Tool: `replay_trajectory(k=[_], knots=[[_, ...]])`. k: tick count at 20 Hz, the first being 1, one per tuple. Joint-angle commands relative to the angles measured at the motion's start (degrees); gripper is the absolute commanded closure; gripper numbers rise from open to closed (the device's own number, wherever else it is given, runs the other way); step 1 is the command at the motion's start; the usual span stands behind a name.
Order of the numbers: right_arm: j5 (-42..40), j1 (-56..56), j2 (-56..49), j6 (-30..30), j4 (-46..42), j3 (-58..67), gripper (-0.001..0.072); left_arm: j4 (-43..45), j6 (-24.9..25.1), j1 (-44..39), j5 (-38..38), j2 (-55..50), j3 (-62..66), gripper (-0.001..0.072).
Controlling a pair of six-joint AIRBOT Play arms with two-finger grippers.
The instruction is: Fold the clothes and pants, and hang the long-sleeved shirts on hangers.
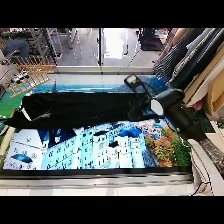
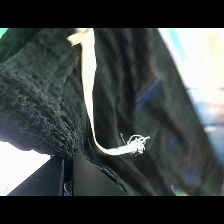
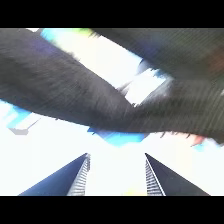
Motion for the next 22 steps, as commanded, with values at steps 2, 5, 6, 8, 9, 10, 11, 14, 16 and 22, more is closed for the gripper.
replay_trajectory(k=[2, 5, 6, 8, 9, 10, 11, 14, 16, 22], knots=[[7.4, -1.0, 4.7, 9.1, 8.9, -14.1, 0.0282, 8.8, 2.8, 0.1, -5.5, 0.1, 0.1, 0.0681], [-5.3, -8.7, 13.6, 23.0, 4.1, -30.7, 0.0281, 12.5, 3.3, 0.2, -6.4, 0.1, 0.1, 0.068], [-12.6, -13.0, 16.3, 27.2, 6.0, -35.7, 0.0252, 13.0, 3.3, 0.2, -6.4, 0.1, 0.1, 0.0681], [-28.3, -23.1, 17.9, 28.1, 19.0, -43.1, 0.0135, 13.0, 3.3, 0.1, -6.4, 0.1, 0.1, 0.0681], [-34.6, -26.7, 16.1, 22.7, 27.6, -44.4, 0.0133, 13.0, 3.3, 0.1, -6.4, 0.1, 0.1, 0.068], [-37.8, -28.8, 13.4, 16.0, 34.1, -43.7, 0.0125, 12.9, 3.2, 0.0, -6.4, 0.1, 0.1, 0.068], [-38.6, -29.8, 9.4, 9.4, 38.8, -41.3, 0.0101, 12.5, 3.2, -0.1, -6.4, 0.1, 0.1, 0.068], [-35.7, -27.6, -4.4, -0.5, 40.2, -28.8, 0.008, 12.4, 3.2, -0.1, -6.4, 0.1, 0.1, 0.068], [-35.7, -24.0, -12.2, -5.7, 36.9, -19.1, 0.008, 12.4, 3.2, -0.1, -6.6, 0.1, 0.1, 0.068], [-23.2, -18.1, -25.5, -10.3, 16.4, 2.6, 0.0088, 12.6, 3.2, -0.1, -6.8, -0.1, 0.1, 0.068]])
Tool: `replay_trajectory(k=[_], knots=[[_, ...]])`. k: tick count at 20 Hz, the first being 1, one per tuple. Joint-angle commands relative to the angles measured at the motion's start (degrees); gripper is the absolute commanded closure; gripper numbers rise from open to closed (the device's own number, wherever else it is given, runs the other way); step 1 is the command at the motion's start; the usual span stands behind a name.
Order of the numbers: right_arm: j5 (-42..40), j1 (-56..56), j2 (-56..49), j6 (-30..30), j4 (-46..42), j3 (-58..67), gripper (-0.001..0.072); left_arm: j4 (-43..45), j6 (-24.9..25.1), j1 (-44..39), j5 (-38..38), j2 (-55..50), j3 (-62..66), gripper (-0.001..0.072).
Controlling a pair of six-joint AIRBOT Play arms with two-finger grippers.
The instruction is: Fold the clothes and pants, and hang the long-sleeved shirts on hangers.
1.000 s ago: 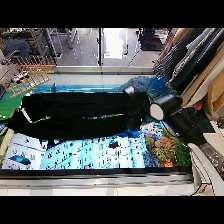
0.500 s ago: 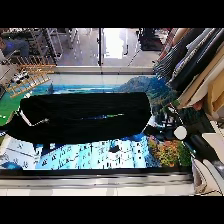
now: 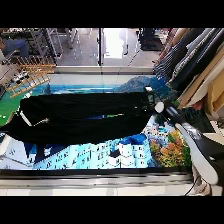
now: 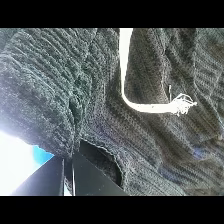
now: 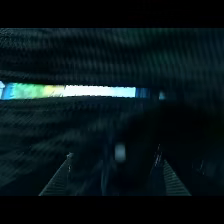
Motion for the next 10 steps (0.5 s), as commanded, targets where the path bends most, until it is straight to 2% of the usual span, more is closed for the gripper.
replay_trajectory(k=[1, 2, 3, 4, 5, 8, 10], knots=[[11.1, 2.3, -7.3, -4.1, -8.0, 9.4, 0.0105, 0.1, 0.0, 0.0, 0.0, -0.2, 0.0, 0.068], [13.0, 2.3, -8.0, -3.1, -8.5, 9.3, 0.0177, 0.1, 0.0, 0.0, 0.0, -0.2, 0.0, 0.068], [14.2, 2.2, -8.5, -2.8, -8.4, 9.3, 0.0382, 0.1, -0.3, 0.0, -0.1, -0.2, 0.0, 0.068], [14.0, 2.2, -8.5, -2.8, -8.3, 9.3, 0.0536, 0.0, -1.6, 0.0, -0.1, -0.2, 0.0, 0.068], [13.6, 2.2, -8.2, -2.8, -8.3, 9.9, 0.0647, -0.6, -3.1, 0.0, -0.1, -0.2, 0.1, 0.068], [12.0, -1.0, -7.7, 4.0, -9.3, 19.5, 0.0667, -4.1, -7.3, 0.0, 0.0, 0.0, 1.9, 0.0681], [12.9, -5.9, -7.7, 7.5, -8.4, 32.0, 0.0668, -5.9, -10.4, 0.0, -0.4, 0.0, 6.5, 0.0681]])
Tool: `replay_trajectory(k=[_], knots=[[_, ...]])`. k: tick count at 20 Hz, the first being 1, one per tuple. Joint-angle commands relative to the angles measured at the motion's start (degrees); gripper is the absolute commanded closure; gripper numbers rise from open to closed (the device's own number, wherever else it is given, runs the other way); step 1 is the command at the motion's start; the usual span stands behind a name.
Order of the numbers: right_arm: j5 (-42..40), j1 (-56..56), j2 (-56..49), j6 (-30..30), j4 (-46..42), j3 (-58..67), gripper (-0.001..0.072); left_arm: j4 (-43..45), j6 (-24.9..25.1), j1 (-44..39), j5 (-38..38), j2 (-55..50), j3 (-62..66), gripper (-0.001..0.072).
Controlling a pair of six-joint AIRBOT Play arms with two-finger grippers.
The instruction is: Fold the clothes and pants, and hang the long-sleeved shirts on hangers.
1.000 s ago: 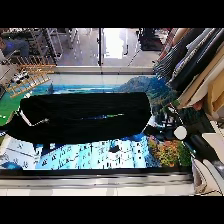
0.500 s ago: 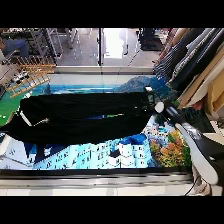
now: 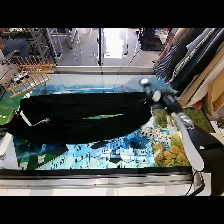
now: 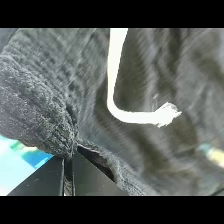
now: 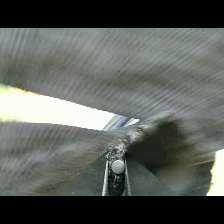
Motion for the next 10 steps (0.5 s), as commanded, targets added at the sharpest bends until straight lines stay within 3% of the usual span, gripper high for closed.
replay_trajectory(k=[1, 2, 3, 5, 7, 10], knots=[[3.8, -6.7, -0.1, 4.5, 1.9, 18.2, 0.0669, -4.0, -4.9, 0.2, -1.1, 0.1, 7.0, 0.0681], [9.0, -9.4, 0.4, 2.2, 4.1, 23.5, 0.067, -4.3, -4.2, 0.6, -3.0, 0.1, 10.6, 0.0681], [13.7, -11.9, 2.1, -0.5, 7.1, 23.6, 0.067, -3.7, 0.1, 1.1, -5.7, 0.1, 13.6, 0.0681], [21.4, -15.9, 8.3, -10.1, 16.0, 11.8, 0.0669, -0.1, 10.2, 2.3, -11.4, 0.2, 14.6, 0.0681], [19.5, -17.2, 15.7, -16.7, 18.1, -8.1, 0.0669, 4.3, 16.7, 3.4, -13.8, 0.4, 10.6, 0.0683], [9.0, -20.0, 25.6, -18.6, 16.6, -36.3, 0.067, 11.9, 17.4, 6.2, -10.6, 0.4, 3.1, 0.0684]])
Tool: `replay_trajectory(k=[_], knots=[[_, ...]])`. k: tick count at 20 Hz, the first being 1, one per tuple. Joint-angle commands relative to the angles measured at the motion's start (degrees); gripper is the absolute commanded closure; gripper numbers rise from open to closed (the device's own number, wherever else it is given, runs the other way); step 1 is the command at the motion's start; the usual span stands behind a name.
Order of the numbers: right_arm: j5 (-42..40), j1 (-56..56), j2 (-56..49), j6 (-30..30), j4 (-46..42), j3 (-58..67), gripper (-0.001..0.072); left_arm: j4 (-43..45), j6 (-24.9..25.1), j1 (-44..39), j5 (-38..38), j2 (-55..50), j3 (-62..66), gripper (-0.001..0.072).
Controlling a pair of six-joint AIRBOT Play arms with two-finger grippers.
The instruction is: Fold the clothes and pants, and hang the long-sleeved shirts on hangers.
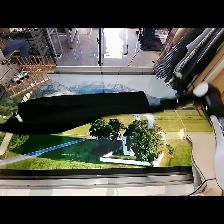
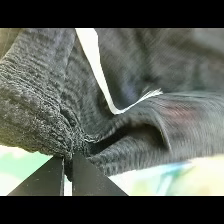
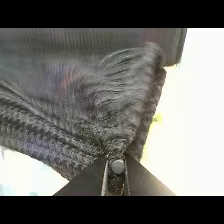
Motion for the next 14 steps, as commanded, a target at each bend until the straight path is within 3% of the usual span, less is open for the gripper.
replay_trajectory(k=[1, 5, 6, 7, 8, 9, 10, 13, 14], knots=[[-6.5, -4.4, 10.1, -5.4, 2.4, -26.9, 0.067, 11.4, 4.6, 3.3, 0.6, 0.0, -5.9, 0.0684], [0.5, -5.0, 12.2, -5.9, 2.4, -36.4, 0.0665, 16.1, 4.7, 7.7, 1.4, -0.1, -6.5, 0.0681], [2.4, -4.7, 12.2, -5.9, 2.8, -36.1, 0.0621, 16.1, 4.6, 8.3, 1.3, -0.1, -6.5, 0.068], [3.7, -4.7, 12.3, -5.8, 4.0, -35.4, 0.0484, 16.1, 4.6, 8.9, 1.3, -0.2, -6.5, 0.0662], [4.5, -4.7, 12.5, -5.4, 5.9, -33.9, 0.0339, 16.0, 4.6, 9.1, 1.2, -0.1, -6.5, 0.0536], [4.3, -4.7, 12.5, -4.1, 7.9, -31.6, 0.0281, 16.0, 4.3, 9.0, 1.0, -0.1, -6.5, 0.0228], [2.0, -4.8, 12.5, -2.2, 9.7, -29.1, 0.0277, 15.6, 3.6, 9.0, 1.0, -0.1, -6.5, 0.0003], [-18.4, -4.9, 11.2, 7.8, 13.4, -23.0, 0.0242, 8.5, 3.5, 8.0, 1.9, -0.1, -4.9, -0.0009], [-22.0, -4.9, 8.9, 8.2, 15.8, -21.3, 0.0241, 5.4, 3.5, 7.5, 2.0, -0.1, -3.5, -0.0009]])
